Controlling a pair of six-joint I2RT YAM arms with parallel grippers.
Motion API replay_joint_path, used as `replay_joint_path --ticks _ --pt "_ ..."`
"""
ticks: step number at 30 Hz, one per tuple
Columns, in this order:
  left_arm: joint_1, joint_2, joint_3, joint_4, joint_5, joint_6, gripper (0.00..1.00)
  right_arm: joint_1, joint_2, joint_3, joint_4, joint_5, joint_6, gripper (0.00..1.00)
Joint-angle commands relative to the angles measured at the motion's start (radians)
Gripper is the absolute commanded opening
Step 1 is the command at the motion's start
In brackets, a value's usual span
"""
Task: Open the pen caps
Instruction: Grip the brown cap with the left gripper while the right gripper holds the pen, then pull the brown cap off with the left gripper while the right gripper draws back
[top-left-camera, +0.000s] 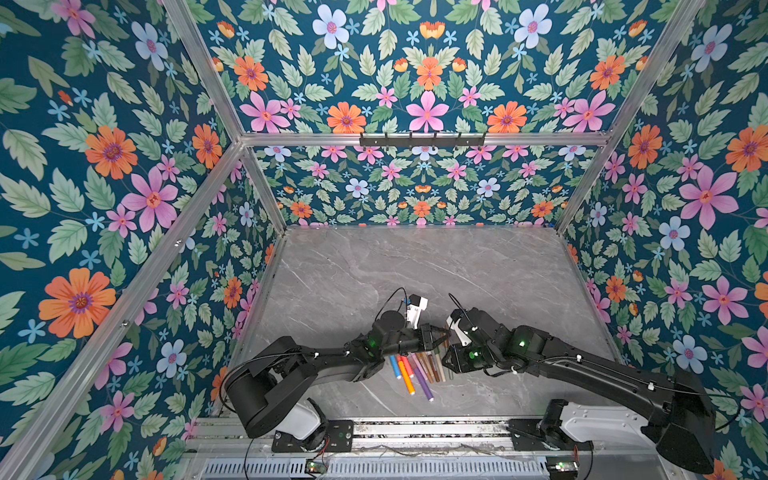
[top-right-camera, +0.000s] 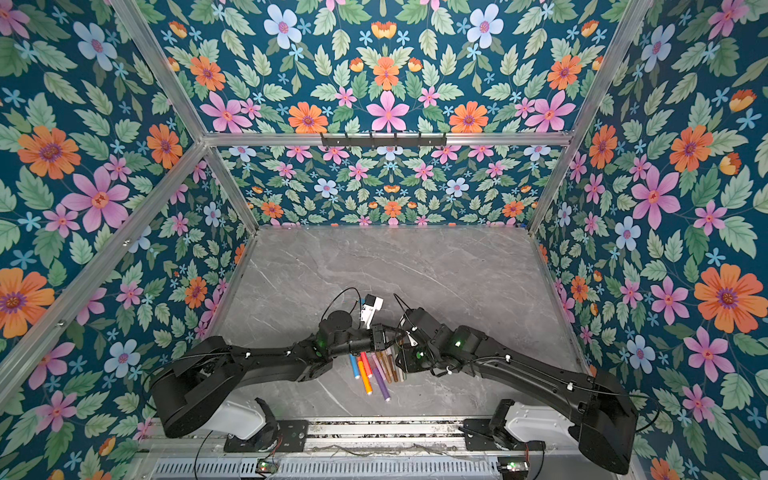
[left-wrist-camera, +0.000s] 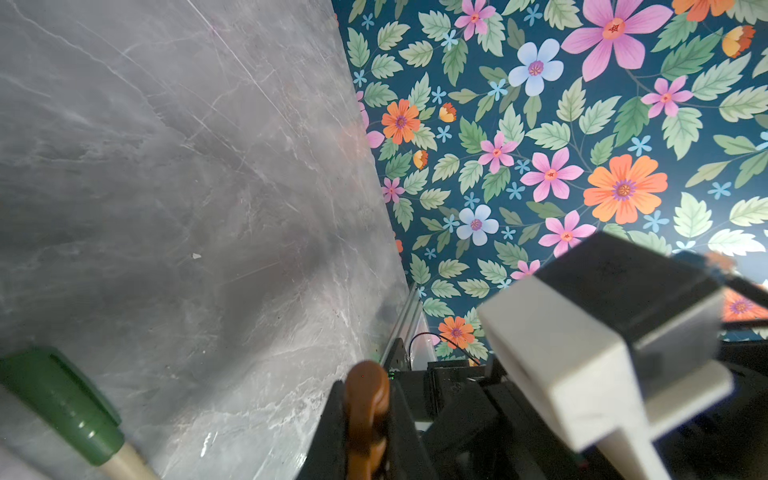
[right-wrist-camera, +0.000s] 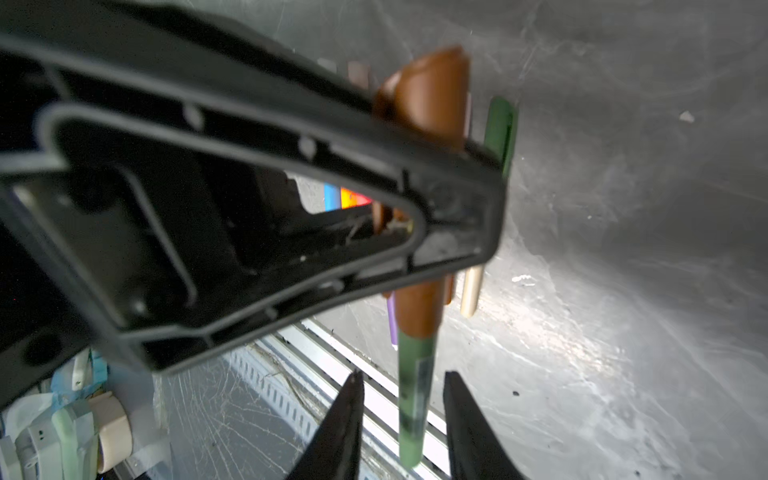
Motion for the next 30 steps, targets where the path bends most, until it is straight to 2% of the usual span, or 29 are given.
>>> replay_joint_path --ticks 1,3,7,10,13,15,18,21,23,27,30 --pt "-0.001 0.000 0.002 0.048 0.008 -0.008 0.00 -0.003 0.000 0.005 0.002 0.039 0.019 0.34" --pt "-0.001 0.001 -0.001 0.051 0.007 -0.013 0.00 -0.002 0.002 -0.004 0.014 0.035 0.025 0.30" --pt "0.004 0.009 0.004 0.061 0.007 -0.024 0.00 -0.002 -0.008 -0.039 0.046 0.016 0.039 0.15" --pt "0.040 0.032 0.023 0.102 0.041 -0.064 0.00 0.009 -0.015 -0.077 0.039 0.025 0.068 0.02" --pt "0.114 0.081 0.046 0.200 0.109 -0.135 0.00 0.061 -0.049 -0.134 0.060 0.045 0.117 0.00" --pt "0.190 0.113 0.088 0.194 0.166 -0.139 0.00 0.112 -0.087 -0.173 0.081 0.063 0.158 0.00" --pt "0.295 0.136 0.159 0.051 0.185 -0.086 0.00 0.129 -0.145 -0.219 0.098 0.073 0.202 0.00" --pt "0.297 0.151 0.252 -0.097 0.191 0.007 0.00 0.130 -0.193 -0.220 0.046 0.131 0.210 0.00" --pt "0.287 0.165 0.317 -0.281 0.158 0.114 0.00 0.127 -0.206 -0.204 0.003 0.171 0.206 0.00" --pt "0.287 0.230 0.498 -0.768 -0.044 0.384 0.00 0.123 -0.201 -0.188 -0.017 0.196 0.189 0.00" --pt "0.287 0.315 0.635 -1.014 -0.189 0.471 0.00 0.120 -0.187 -0.186 -0.024 0.199 0.182 0.00"
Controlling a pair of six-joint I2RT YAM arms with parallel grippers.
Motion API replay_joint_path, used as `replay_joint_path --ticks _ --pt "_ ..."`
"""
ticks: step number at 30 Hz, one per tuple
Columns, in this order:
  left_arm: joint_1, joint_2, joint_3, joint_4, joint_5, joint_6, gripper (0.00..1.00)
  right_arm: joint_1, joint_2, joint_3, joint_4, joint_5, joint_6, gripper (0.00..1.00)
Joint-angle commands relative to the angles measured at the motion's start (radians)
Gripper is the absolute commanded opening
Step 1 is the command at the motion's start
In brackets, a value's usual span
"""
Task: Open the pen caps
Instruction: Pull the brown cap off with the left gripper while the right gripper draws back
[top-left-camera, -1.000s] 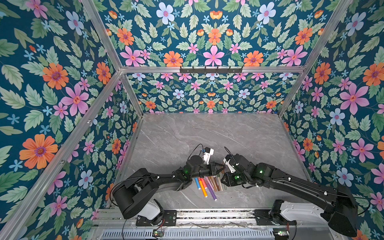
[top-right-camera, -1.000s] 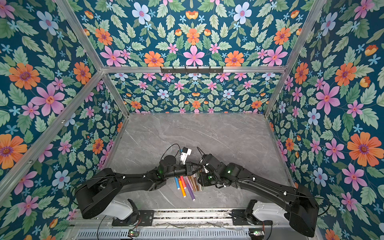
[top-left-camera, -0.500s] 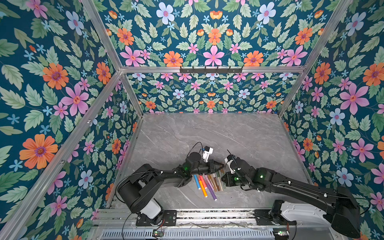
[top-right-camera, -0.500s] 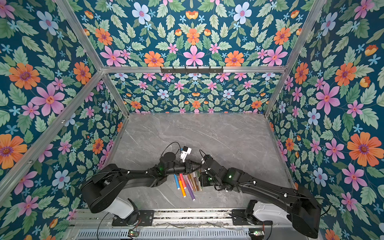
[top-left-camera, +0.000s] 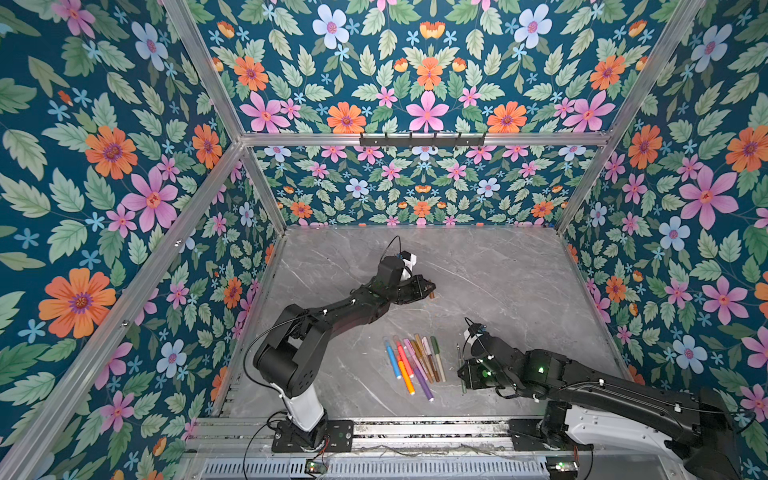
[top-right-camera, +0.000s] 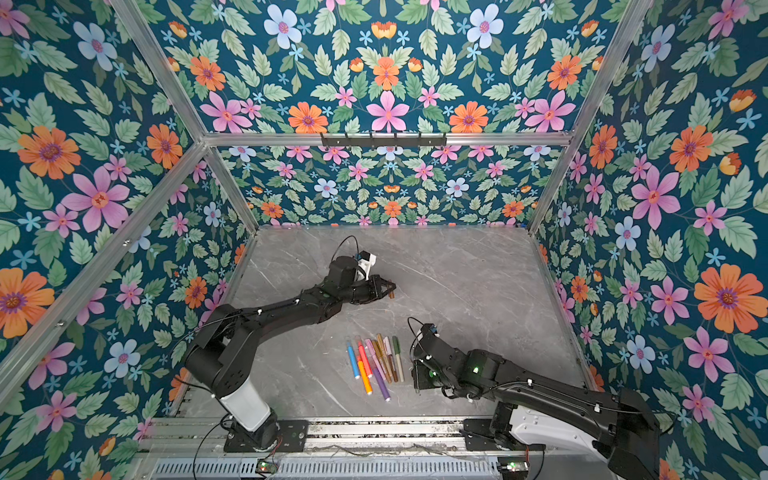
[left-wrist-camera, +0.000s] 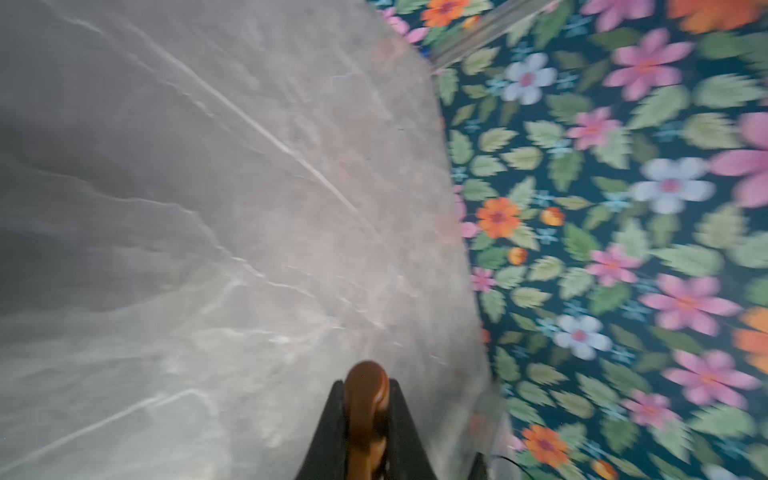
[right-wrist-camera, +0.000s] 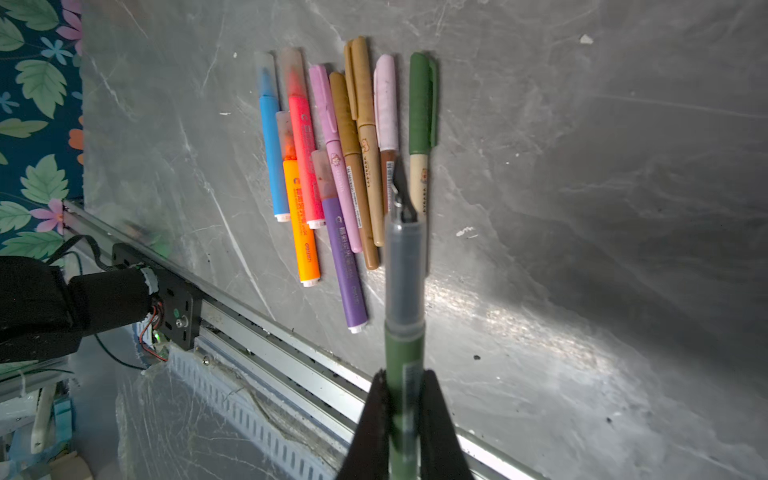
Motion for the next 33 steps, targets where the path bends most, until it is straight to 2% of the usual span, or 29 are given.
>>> replay_joint_path --ticks 1,4,8,11,15,16,18,23,29,31,33 --pt "0.002 0.082 0.118 -0.437 -0.183 0.200 0.00 0.000 0.012 0.002 -0.027 0.033 -0.003 0.00" --pt "-0.005 0.157 0.204 -0.527 -0.210 0.219 0.00 -0.001 0.015 -0.017 -0.016 0.032 0.001 0.00" --pt "-0.008 0.218 0.253 -0.562 -0.247 0.219 0.01 -0.003 0.011 -0.034 -0.005 0.033 0.002 0.00" --pt "-0.015 0.267 0.305 -0.620 -0.298 0.235 0.07 -0.003 0.010 -0.037 -0.005 0.033 0.001 0.00" --pt "-0.024 0.307 0.329 -0.638 -0.311 0.234 0.15 -0.003 0.013 -0.039 -0.012 0.035 -0.005 0.00" --pt "-0.028 0.308 0.329 -0.635 -0.317 0.232 0.22 -0.003 0.013 -0.037 -0.015 0.035 -0.007 0.00" --pt "-0.033 0.308 0.322 -0.630 -0.331 0.227 0.28 -0.003 0.013 -0.037 -0.014 0.035 -0.008 0.00" --pt "-0.036 0.300 0.310 -0.617 -0.340 0.218 0.35 -0.002 0.013 -0.037 -0.013 0.041 -0.011 0.00" --pt "-0.036 0.266 0.304 -0.613 -0.341 0.217 0.36 -0.019 0.021 -0.023 -0.036 0.044 -0.019 0.00" --pt "-0.037 0.205 0.284 -0.592 -0.336 0.220 0.37 -0.068 0.030 -0.008 -0.057 0.020 -0.049 0.00" --pt "-0.043 0.109 0.231 -0.536 -0.341 0.237 0.47 -0.170 0.036 -0.012 -0.036 -0.052 -0.115 0.00"
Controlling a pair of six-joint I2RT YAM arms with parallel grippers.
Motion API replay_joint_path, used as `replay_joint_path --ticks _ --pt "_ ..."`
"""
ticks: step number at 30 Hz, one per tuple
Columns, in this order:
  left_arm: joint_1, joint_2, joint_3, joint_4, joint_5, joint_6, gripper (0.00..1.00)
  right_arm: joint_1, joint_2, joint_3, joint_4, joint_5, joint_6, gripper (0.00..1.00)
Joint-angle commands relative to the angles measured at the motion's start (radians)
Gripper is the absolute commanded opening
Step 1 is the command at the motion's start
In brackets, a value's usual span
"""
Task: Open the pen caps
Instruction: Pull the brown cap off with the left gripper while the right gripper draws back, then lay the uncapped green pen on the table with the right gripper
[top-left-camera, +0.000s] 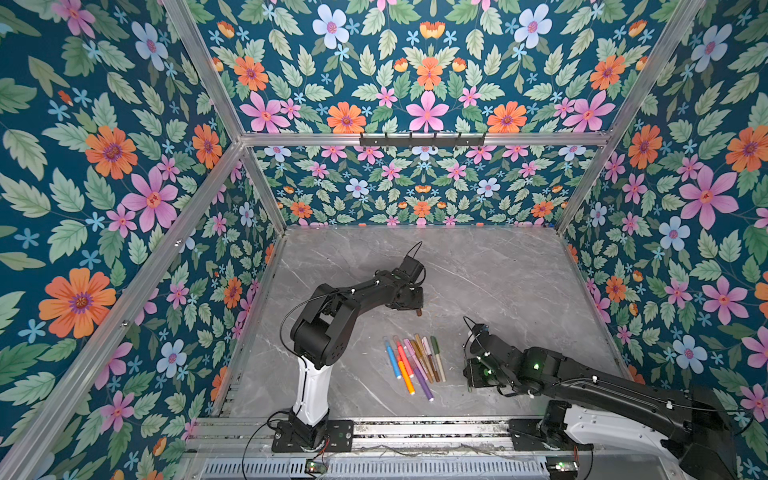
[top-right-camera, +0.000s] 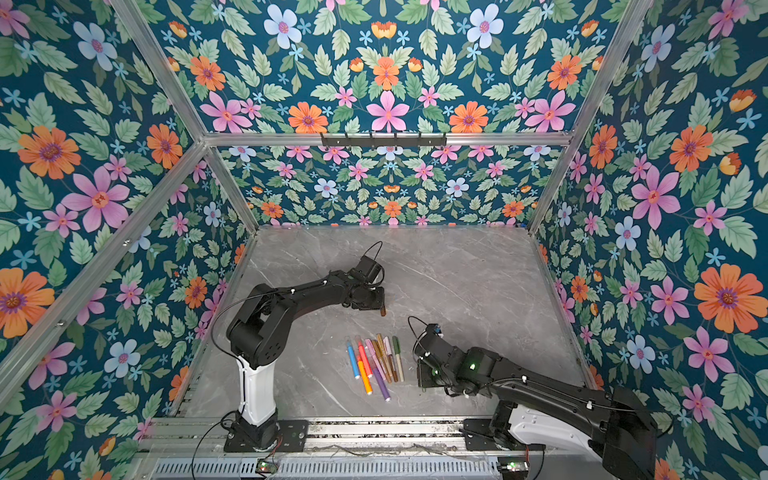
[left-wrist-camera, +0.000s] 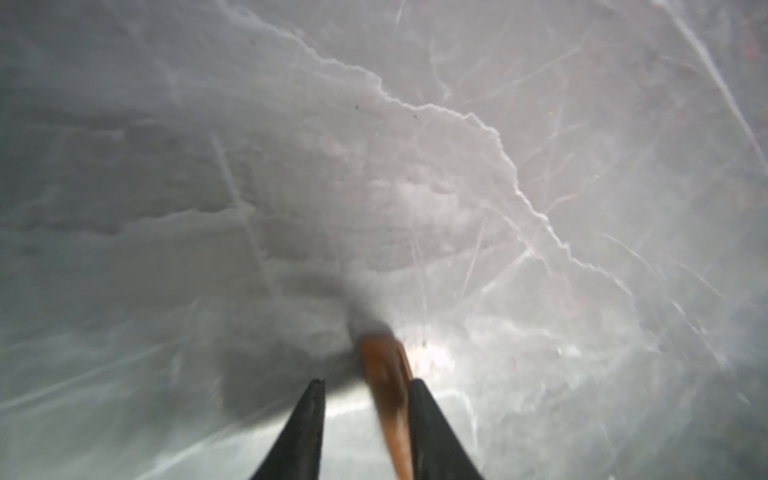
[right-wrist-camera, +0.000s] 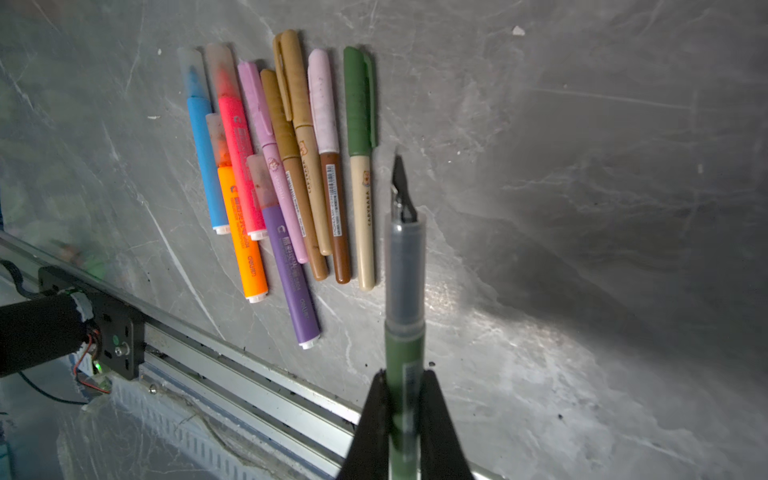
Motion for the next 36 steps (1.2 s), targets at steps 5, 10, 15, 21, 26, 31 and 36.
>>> replay_joint_path --ticks 5,10,15,21,26,31,36 --pt "-0.008 -0.350 -0.177 0.112 -0.036 0.070 0.50 -0.425 0.072 0.061 0.012 -0.216 -0.288 0.00" --pt "-0.008 -0.657 -0.328 0.103 -0.023 0.101 0.54 -0.563 0.311 0.257 -0.016 -0.188 -0.458 0.00" --pt "0.012 -0.982 -0.489 0.006 -0.071 0.092 0.64 -0.569 0.613 0.492 -0.047 -0.158 -0.554 0.00" --pt "0.025 -1.223 -0.653 -0.027 -0.002 0.033 0.62 -0.583 0.889 0.723 -0.113 -0.140 -0.583 0.00" --pt "0.024 -1.264 -0.689 -0.036 -0.008 0.005 0.62 -0.583 0.962 0.784 -0.119 -0.124 -0.567 0.00" --pt "0.024 -1.200 -0.688 0.004 0.031 -0.003 0.62 -0.584 1.017 0.827 -0.137 -0.107 -0.544 0.00" --pt "0.024 -1.158 -0.689 0.047 0.066 -0.014 0.61 -0.583 1.038 0.835 -0.136 -0.097 -0.507 0.11"
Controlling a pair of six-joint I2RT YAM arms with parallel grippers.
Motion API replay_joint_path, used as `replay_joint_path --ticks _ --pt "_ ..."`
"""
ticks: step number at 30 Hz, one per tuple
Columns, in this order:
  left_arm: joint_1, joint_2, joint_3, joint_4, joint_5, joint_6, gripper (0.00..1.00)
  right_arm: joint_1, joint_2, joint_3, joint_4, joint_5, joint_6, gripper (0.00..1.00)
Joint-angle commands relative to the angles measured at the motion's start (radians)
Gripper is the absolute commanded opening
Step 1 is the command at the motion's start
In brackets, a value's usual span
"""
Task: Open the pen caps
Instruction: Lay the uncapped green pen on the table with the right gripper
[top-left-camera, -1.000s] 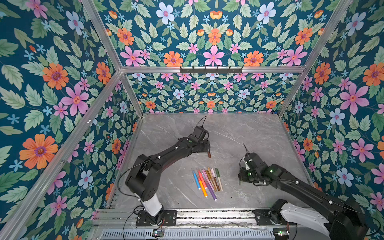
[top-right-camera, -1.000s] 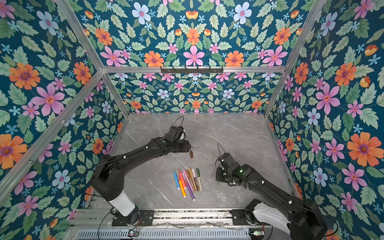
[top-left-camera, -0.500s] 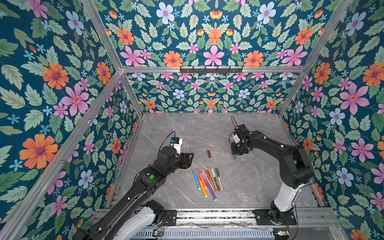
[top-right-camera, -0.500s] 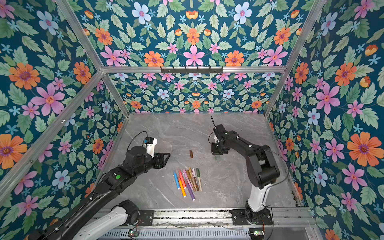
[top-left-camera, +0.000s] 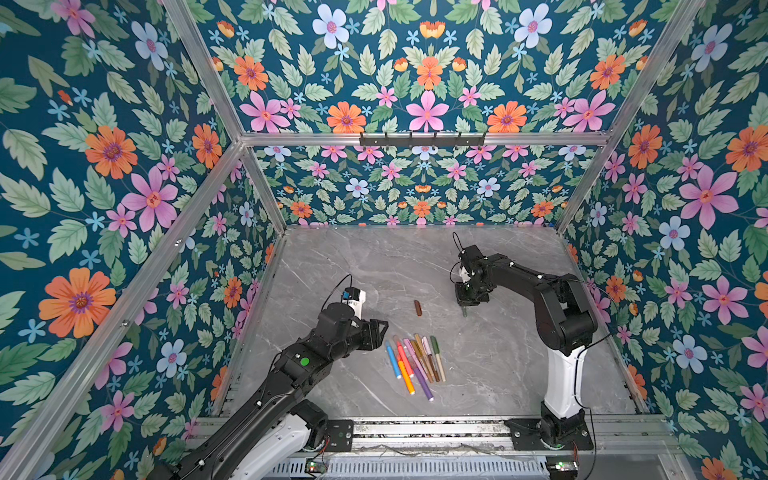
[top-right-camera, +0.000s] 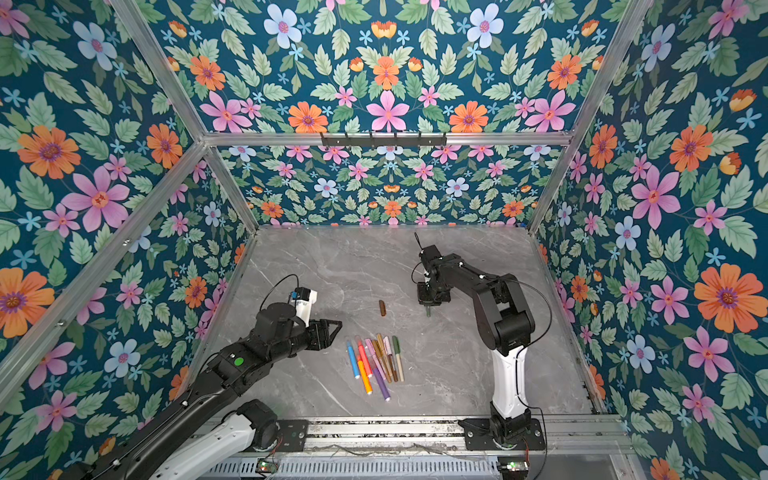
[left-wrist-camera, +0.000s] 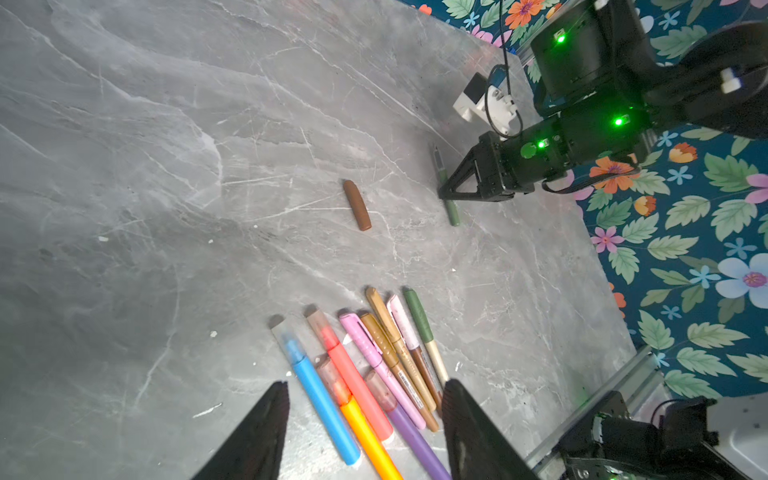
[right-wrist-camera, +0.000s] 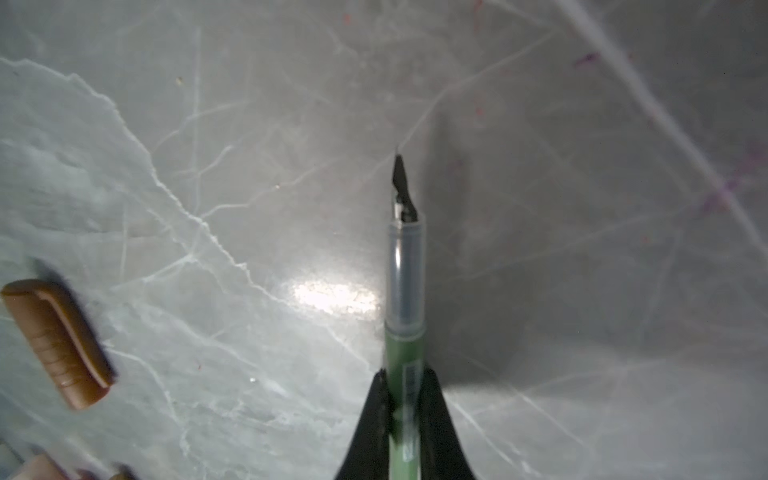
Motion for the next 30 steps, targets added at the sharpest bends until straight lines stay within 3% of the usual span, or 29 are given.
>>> replay_joint_path --ticks 1,4,11,15,23,26,28,30 --pt "0.001 0.017 -0.002 0.057 0.038 -0.009 0.61 0.002 0.003 0.001 -0.024 0.027 0.037 0.14" --pt "0.001 0.020 -0.012 0.076 0.046 -0.020 0.61 0.002 0.001 -0.009 -0.017 0.033 0.045 0.23" --pt "0.000 0.007 -0.049 0.109 0.048 -0.048 0.60 0.001 0.001 -0.021 -0.011 0.040 0.043 0.26" --pt "0.001 0.017 -0.055 0.123 0.056 -0.059 0.60 0.002 -0.010 -0.023 -0.006 0.031 0.043 0.37" --pt "0.000 0.018 -0.068 0.149 0.041 -0.101 0.61 0.016 -0.186 -0.117 0.004 0.008 0.059 0.41" --pt "0.002 0.000 -0.101 0.180 -0.004 -0.162 0.71 0.083 -0.321 -0.242 0.024 0.024 0.087 0.41" --pt "0.001 -0.035 -0.149 0.246 -0.031 -0.219 0.99 0.178 -0.439 -0.346 0.035 0.068 0.129 0.40" --pt "0.003 -0.060 -0.191 0.331 -0.039 -0.263 1.00 0.298 -0.537 -0.445 0.046 0.127 0.197 0.40"
